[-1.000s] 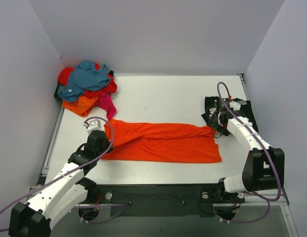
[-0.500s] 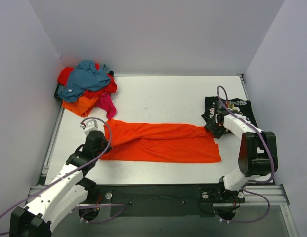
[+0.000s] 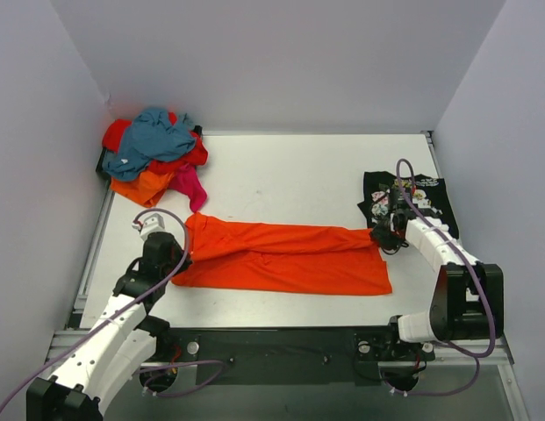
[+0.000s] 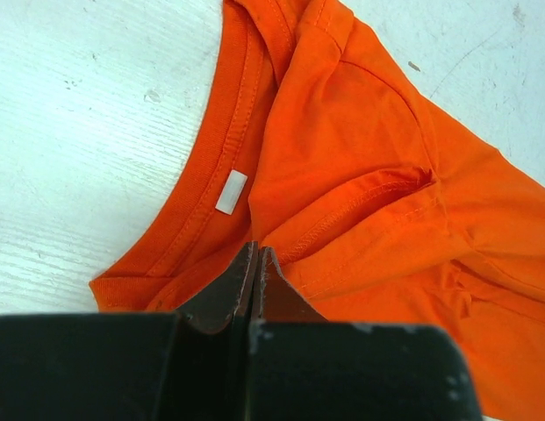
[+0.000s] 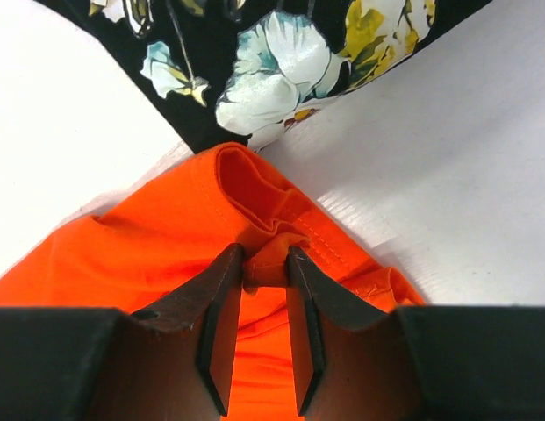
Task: Fold and stack the t-shirts
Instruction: Fold the other side of the tshirt into a rectangle
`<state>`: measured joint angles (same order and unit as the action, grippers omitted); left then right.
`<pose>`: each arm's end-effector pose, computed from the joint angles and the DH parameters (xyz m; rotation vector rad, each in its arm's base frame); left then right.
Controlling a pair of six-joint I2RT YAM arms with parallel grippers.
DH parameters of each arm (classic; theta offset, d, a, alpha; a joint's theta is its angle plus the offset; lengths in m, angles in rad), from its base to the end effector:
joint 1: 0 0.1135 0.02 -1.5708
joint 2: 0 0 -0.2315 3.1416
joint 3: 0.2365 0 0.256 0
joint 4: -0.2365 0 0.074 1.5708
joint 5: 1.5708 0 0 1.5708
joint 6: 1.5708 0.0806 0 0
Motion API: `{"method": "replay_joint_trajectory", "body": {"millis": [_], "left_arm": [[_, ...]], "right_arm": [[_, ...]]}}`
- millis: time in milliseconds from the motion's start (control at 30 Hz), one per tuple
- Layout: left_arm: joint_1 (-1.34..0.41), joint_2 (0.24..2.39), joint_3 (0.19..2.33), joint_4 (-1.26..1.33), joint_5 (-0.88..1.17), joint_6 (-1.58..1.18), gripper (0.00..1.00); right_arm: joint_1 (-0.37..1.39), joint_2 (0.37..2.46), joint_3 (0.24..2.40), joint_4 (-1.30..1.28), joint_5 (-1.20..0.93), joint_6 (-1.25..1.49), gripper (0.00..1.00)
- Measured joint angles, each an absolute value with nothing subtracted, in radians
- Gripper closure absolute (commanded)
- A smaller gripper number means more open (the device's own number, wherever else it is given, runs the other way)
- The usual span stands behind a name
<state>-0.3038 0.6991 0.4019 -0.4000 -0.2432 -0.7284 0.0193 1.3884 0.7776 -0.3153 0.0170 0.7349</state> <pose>0.2110 -0.0458 0.1492 -0.6009 2.1772 -0.2799 0.3092 0.0046 0.1240 0.8895 2.3587 0.2901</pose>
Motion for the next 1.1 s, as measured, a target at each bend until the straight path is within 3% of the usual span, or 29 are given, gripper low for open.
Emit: {"method": "replay_joint_trajectory", "body": {"millis": [200, 300, 367, 1100], "left_arm": [[-0.304, 0.703, 0.4, -0.398, -0.228, -0.721, 1.0], [-0.304, 0.711, 0.4, -0.397, -0.227, -0.719, 1.0], [-0.304, 0.717, 0.4, -0.396, -0.225, -0.718, 1.0], [-0.304, 0.7, 0.4, -0.395, -0.219, -0.715, 1.0]], "right_arm": [[0.019, 1.382, 0.778, -0.324, -0.017, 0.732, 0.76], [0.019, 1.384, 0.778, -0.328, -0.025, 0.733, 0.64], [0.019, 1.385, 0.777, -0.331, -0.032, 0.737, 0.62], [-0.092, 1.377, 0.747, -0.36, -0.101, 0.799, 0.64]]}}
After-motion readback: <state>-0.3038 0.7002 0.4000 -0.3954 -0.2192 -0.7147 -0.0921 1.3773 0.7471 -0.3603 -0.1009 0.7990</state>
